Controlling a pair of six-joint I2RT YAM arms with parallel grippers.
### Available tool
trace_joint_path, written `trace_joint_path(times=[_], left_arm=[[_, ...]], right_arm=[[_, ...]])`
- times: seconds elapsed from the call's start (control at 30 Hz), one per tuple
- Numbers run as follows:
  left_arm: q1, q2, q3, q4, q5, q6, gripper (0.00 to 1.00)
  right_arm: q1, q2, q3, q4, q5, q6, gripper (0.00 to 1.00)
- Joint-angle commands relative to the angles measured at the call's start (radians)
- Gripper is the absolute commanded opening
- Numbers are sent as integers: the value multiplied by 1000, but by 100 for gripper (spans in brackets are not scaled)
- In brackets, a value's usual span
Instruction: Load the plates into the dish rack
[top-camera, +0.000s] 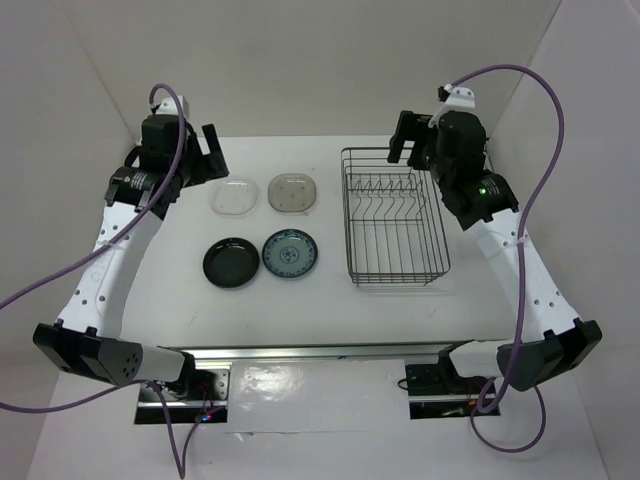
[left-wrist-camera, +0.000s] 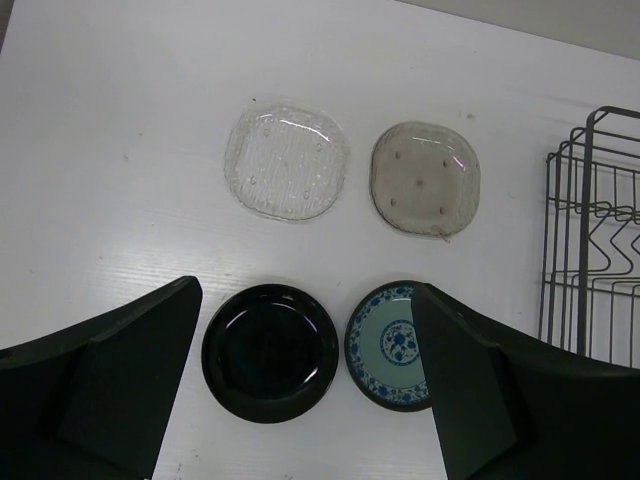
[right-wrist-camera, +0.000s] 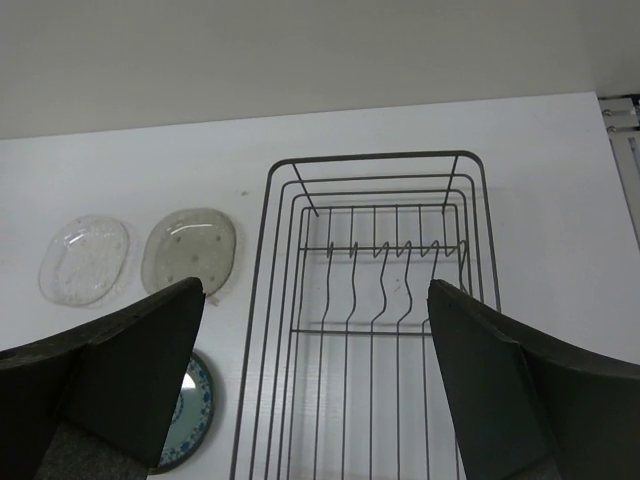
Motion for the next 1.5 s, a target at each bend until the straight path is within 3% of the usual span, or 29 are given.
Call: trace_joint_path(times=[0.0,0.13,0.33,0.5,0.67,0.97,1.07,1.3,1.47], left_arm=[[5,-1,-10,37,-40,12,100],[5,33,-33,37,-70,-23,100],[103,112,-136,78,-49,-100,100],[189,249,-147,142,58,-134,100],[213,375,-170,321,132,-134,99],[236,654,-23,337,180,-154,91],[236,672,-10,337,169,-154,90],[236,732,-10,346,160,-125,68],[236,754,-52,382,138,-125,69]], right_arm=[[-4,-29,-33,93,-39,7,100],[-4,-53,-101,150,-128,32,100],[7,-82,-279,272,-263,68,100],[39,-95,-386,331,-300,78,100],[71,-85,-399,351,-309,67,100],[134,-64,-408,351,-284,47,100],[143,-55,-408,351,-284,47,100],[165,-45,-408,351,-255,47,100],[174,-45,-408,351,-255,47,100]])
